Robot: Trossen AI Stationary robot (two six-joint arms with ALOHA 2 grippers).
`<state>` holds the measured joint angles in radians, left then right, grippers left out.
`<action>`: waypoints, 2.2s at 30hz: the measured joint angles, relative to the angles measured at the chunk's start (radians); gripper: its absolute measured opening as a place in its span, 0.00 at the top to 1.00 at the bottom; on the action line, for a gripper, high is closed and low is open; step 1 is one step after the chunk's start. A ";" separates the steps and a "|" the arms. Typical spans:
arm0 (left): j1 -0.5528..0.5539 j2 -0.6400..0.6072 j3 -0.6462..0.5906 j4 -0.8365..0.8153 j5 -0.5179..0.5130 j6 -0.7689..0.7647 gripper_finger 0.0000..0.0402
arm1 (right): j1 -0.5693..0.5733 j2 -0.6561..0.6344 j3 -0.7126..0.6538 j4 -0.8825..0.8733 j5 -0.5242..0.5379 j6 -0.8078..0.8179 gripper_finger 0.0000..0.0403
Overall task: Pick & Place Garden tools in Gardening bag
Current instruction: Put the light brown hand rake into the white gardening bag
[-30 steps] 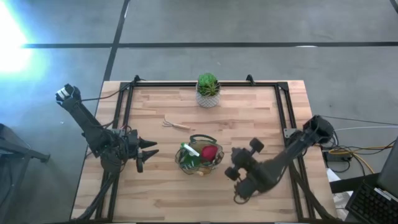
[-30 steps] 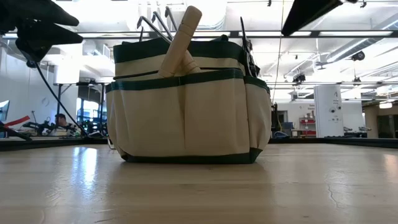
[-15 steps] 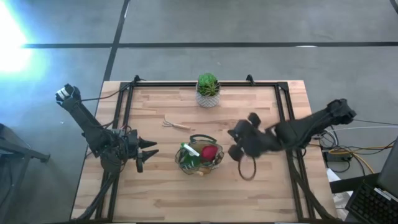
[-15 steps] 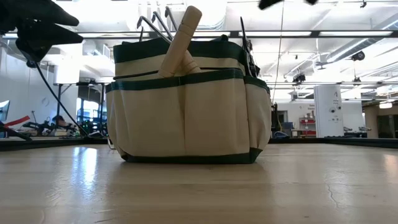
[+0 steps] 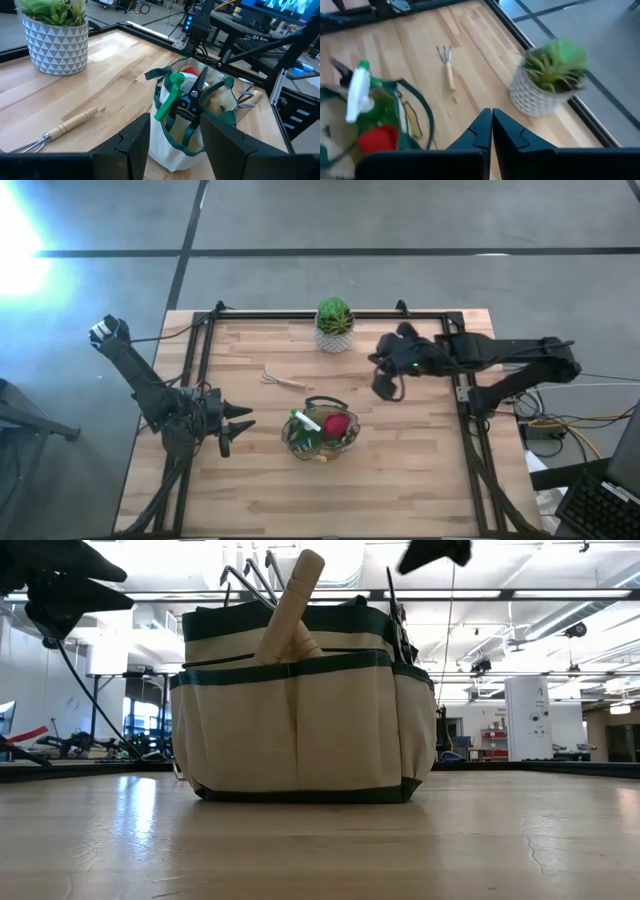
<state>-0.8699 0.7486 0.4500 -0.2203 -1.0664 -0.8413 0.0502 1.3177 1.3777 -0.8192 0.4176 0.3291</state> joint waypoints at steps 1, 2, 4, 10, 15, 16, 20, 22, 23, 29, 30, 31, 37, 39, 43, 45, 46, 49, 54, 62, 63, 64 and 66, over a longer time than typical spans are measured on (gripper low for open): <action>0.000 0.000 0.000 0.000 0.000 0.000 0.56 | 0.000 -0.018 -0.004 -0.028 0.000 -0.002 0.98; 0.000 0.000 0.000 0.000 0.000 0.000 0.56 | 0.001 -0.036 -0.010 -0.059 0.000 -0.010 0.98; 0.000 0.000 0.000 0.000 0.000 0.000 0.56 | 0.003 -0.076 -0.030 -0.080 -0.023 -0.037 0.98; 0.000 0.000 0.000 0.000 0.000 0.000 0.56 | -0.045 -0.227 -0.172 0.020 -0.376 -0.169 0.98; 0.000 0.000 0.000 0.000 0.000 0.000 0.56 | -0.098 -0.374 -0.301 0.052 -0.498 -0.214 0.98; 0.000 0.000 0.000 0.000 0.000 0.000 0.56 | -0.105 -0.406 -0.324 0.053 -0.497 -0.224 0.98; 0.001 0.000 0.000 0.032 -0.029 -0.026 0.56 | -0.115 -0.518 -0.399 0.052 -0.495 -0.252 0.98; 0.001 0.000 0.000 0.045 -0.080 -0.028 0.56 | -0.115 -0.571 -0.429 0.053 -0.495 -0.254 0.98; 0.001 0.000 0.000 0.045 -0.106 -0.028 0.56 | -0.115 -0.598 -0.442 0.053 -0.496 -0.254 0.98; 0.001 0.000 0.000 0.048 -0.133 -0.105 0.56 | -0.114 -0.747 -0.496 0.022 -0.393 -0.254 0.98; 0.002 0.000 0.000 0.051 -0.136 -0.112 0.56 | -0.114 -0.772 -0.501 0.007 -0.352 -0.253 0.98; 0.002 0.000 0.000 0.063 -0.137 -0.123 0.56 | -0.114 -0.794 -0.506 -0.007 -0.298 -0.246 0.98; 0.006 0.000 0.000 0.097 -0.128 -0.209 0.56 | -0.114 -0.916 -0.514 -0.106 -0.076 -0.144 0.98; 0.009 0.000 0.000 0.096 -0.120 -0.229 0.56 | -0.114 -0.948 -0.516 -0.123 -0.074 -0.141 0.98; 0.020 -0.003 0.000 0.078 -0.120 -0.153 0.56 | -0.114 -1.006 -0.516 -0.120 -0.074 -0.146 0.98; 0.039 -0.017 0.000 0.078 -0.119 -0.120 0.56 | -0.114 -1.029 -0.516 -0.120 -0.073 -0.152 0.98; 0.053 -0.026 0.000 0.079 -0.113 -0.101 0.56 | -0.114 -1.040 -0.516 -0.120 -0.073 -0.159 0.98; 0.110 -0.059 0.000 0.077 -0.040 -0.024 0.56 | -0.114 -1.066 -0.516 -0.120 -0.074 -0.191 0.98; 0.268 -0.130 0.022 0.029 0.159 0.147 0.56 | -0.114 -1.089 -0.516 -0.120 -0.074 -0.202 0.98; 0.601 -0.147 0.132 -0.225 0.499 0.309 0.56 | -0.114 -1.093 -0.516 -0.120 -0.075 -0.193 0.98; 0.645 -0.137 0.139 -0.240 0.548 0.337 0.56 | -0.114 -1.093 -0.516 -0.120 -0.075 -0.193 0.98; 0.688 -0.123 0.144 -0.245 0.595 0.374 0.56 | -0.114 -1.093 -0.516 -0.120 -0.075 -0.193 0.98; 0.769 -0.088 0.154 -0.246 0.699 0.464 0.56 | -0.114 -1.093 -0.516 -0.120 -0.075 -0.193 0.98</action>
<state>-0.1010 0.6605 0.6035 -0.4658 -0.3677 -0.3778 -0.0639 0.2245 0.8619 -0.9390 0.3430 0.1363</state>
